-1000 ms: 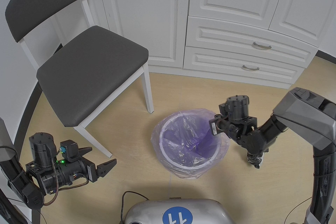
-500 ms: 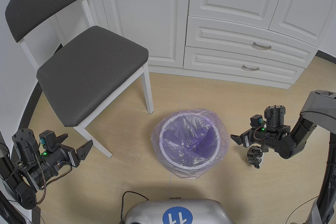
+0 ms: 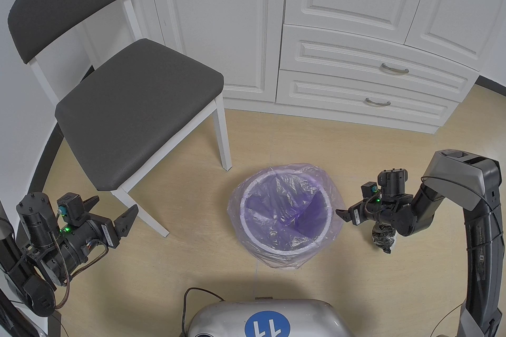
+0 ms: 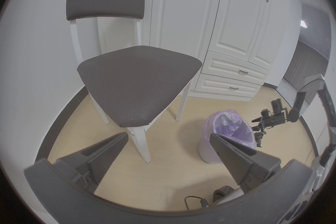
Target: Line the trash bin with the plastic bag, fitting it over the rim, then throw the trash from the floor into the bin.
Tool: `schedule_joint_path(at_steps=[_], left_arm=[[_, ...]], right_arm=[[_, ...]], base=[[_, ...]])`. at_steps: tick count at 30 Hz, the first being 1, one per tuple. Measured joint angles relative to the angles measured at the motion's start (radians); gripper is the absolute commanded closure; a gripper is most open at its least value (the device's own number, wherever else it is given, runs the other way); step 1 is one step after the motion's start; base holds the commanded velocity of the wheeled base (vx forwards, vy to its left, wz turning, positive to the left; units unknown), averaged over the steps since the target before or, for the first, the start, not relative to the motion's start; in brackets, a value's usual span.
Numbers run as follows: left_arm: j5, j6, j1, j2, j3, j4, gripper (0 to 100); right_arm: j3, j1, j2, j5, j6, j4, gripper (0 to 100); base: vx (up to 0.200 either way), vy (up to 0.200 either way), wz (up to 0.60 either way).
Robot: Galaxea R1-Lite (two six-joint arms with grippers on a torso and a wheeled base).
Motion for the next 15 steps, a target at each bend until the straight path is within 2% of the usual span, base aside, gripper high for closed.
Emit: schedule_joint_path(at_steps=[6,15], left_arm=[[0.021,0.001,-0.047,-0.016,-0.011,-0.001,0],[0.037,0.001,-0.121,-0.047,-0.031,-0.001,0]], right_arm=[[-0.193,-0.015,0.068,0.04,0.014,0.233,0],[-0.611,-0.022,0.218,0.057,0.023,0.439,0]], base=[[0.0,0.0,0.0],[0.0,0.0,0.0]])
